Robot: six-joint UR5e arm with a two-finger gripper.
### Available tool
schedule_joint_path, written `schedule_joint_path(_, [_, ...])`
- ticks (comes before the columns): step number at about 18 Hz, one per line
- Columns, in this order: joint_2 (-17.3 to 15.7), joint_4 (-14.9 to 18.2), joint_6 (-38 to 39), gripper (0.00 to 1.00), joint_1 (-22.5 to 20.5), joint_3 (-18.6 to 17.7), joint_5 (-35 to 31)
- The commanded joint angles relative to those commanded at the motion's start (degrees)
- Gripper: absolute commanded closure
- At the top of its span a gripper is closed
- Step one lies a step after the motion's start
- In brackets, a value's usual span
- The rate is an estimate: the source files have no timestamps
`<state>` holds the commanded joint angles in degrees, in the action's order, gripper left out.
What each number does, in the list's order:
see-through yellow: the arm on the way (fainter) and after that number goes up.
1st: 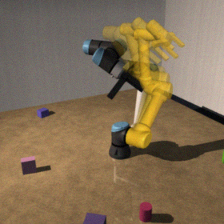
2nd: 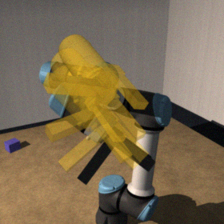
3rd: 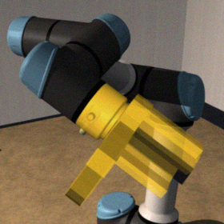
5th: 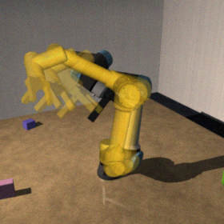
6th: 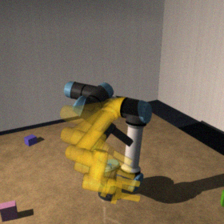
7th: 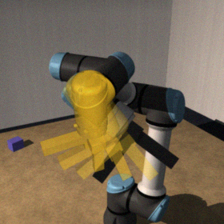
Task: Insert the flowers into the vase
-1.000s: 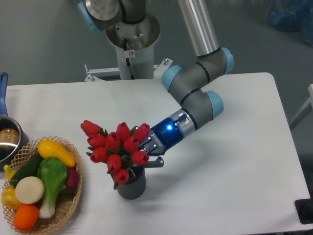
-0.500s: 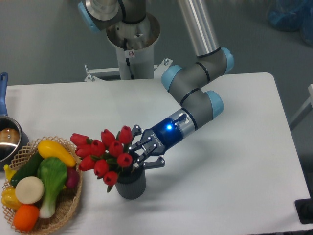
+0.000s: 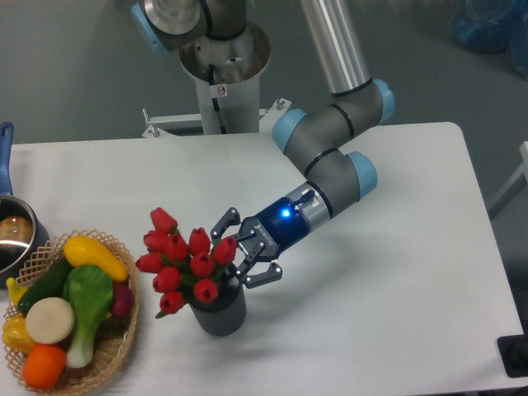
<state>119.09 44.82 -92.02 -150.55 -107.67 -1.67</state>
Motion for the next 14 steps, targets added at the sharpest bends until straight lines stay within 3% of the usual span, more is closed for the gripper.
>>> schedule_joint_path(4, [-3.24,0.09,-1.5,0.0,-3.86,-2.1,-0.09])
schedule_joint_path(8, [-3.78,0.0,-2.28,0.0,-4.49,-2.72,-0.18])
schedule_joint_path(11, [-5.27,0.0,-7.99,0.0,-6.15,-3.69,-5.08])
schedule_joint_path(14, [-7.03,-0.09,-8.71,0.0,-7.3,-3.52,-5.98])
